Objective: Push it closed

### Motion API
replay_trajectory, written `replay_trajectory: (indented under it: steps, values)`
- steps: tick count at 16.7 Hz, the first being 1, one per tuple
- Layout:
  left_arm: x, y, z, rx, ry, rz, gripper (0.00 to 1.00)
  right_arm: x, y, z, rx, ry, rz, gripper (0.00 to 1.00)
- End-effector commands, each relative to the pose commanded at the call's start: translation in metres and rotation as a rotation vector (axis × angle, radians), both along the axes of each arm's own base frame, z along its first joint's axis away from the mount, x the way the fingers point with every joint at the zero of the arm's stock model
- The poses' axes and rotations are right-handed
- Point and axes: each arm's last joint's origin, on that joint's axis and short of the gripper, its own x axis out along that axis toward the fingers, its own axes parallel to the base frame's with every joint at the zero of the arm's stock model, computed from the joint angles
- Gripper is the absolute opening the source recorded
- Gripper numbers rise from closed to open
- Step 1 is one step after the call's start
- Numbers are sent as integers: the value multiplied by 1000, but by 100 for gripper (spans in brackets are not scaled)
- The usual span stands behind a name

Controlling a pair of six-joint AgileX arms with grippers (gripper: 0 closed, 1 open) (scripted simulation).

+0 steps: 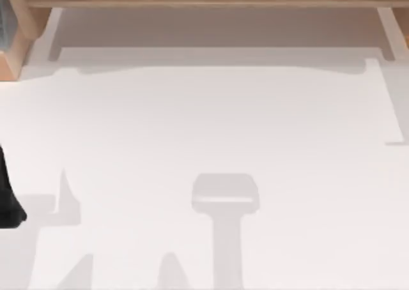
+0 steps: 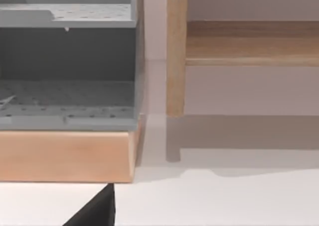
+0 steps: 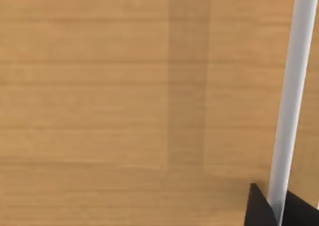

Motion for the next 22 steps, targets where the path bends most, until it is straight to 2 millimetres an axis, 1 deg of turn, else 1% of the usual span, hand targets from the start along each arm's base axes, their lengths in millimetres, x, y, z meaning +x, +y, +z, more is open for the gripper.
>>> replay_trajectory:
  steps: [3,4,6,9,11,13,17,19,22]
  values:
    - [0,0,0,0,0,0,100,0,0,-1,5,4,-3,0]
    - [0,0,0,0,0,0,100,4,-1,-1,5,3,-4,0]
    - [0,0,0,0,0,0,100,18,-2,-1,5,3,-4,0]
    - [0,0,0,0,0,0,100,45,-2,-1,5,1,-1,0]
    - [0,0,0,0,0,0,100,59,-2,-1,4,2,-2,0]
    - [0,0,0,0,0,0,100,63,-1,-1,5,4,-2,0]
    - [0,0,0,0,0,0,100,62,-2,-1,8,6,-7,0]
    - [0,0,0,0,0,0,100,70,-3,-1,7,4,-8,0]
    - [0,0,0,0,0,0,100,94,-4,-1,7,3,-6,0]
